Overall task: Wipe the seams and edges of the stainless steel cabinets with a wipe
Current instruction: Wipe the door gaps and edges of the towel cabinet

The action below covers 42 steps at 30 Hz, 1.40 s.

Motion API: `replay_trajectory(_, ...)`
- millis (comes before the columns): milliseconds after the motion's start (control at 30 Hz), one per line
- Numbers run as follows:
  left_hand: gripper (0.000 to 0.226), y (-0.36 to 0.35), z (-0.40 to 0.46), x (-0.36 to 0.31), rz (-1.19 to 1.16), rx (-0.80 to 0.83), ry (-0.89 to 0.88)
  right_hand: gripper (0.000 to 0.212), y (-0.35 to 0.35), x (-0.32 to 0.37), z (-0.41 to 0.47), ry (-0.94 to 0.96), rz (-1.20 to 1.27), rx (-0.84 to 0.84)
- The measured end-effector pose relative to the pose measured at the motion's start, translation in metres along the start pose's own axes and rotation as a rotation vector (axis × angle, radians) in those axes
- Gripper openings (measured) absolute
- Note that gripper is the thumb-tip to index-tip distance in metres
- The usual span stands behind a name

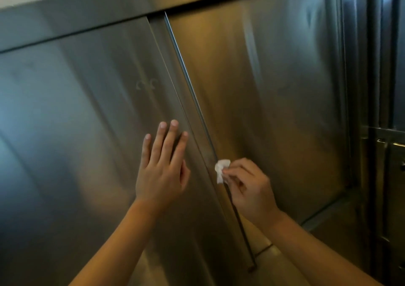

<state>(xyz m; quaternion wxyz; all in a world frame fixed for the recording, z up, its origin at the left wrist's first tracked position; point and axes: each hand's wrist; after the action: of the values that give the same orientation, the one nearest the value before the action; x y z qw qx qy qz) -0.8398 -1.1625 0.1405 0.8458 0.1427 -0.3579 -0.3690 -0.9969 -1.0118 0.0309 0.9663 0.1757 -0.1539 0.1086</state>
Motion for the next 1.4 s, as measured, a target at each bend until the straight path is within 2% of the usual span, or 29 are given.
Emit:
replay_trajectory(133,0.063,-0.001,0.000,0.002,0.014,0.017,-0.013,0.009,0.032,0.027,0.093,-0.009,0.038,-0.161)
replay_trajectory(300,0.061,-0.002,0.000,0.002,0.020,0.005,-0.019,0.010,0.042,0.043,0.177,-0.163,0.234,-0.291)
replay_trajectory(533,0.061,-0.003,0.001,0.003,0.055,0.015,-0.015,0.012,0.033,0.057,0.226,-0.118,0.267,-0.243)
replay_trajectory(667,0.060,-0.003,0.001,0.001,0.049,0.003,-0.013,0.016,0.034,0.054,0.225,-0.114,0.285,-0.235)
replay_trajectory(967,0.060,-0.005,0.000,0.002,0.050,-0.004,-0.025,0.021,0.011,0.041,0.202,-0.075,0.035,-0.260)
replay_trajectory(1400,0.057,-0.005,0.000,0.001,0.029,-0.008,-0.002,0.014,-0.027,0.013,0.057,-0.214,0.082,-0.167)
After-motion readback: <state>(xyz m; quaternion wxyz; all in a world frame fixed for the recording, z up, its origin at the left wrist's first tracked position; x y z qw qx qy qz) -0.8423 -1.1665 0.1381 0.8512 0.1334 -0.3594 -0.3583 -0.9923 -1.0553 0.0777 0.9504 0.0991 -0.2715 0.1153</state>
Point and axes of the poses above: each hand's wrist, its own z-axis towards the middle knuckle, its own y-axis out of the back of the hand, x = y × z, and after that the axes turned 8 degrees about x, right-handed
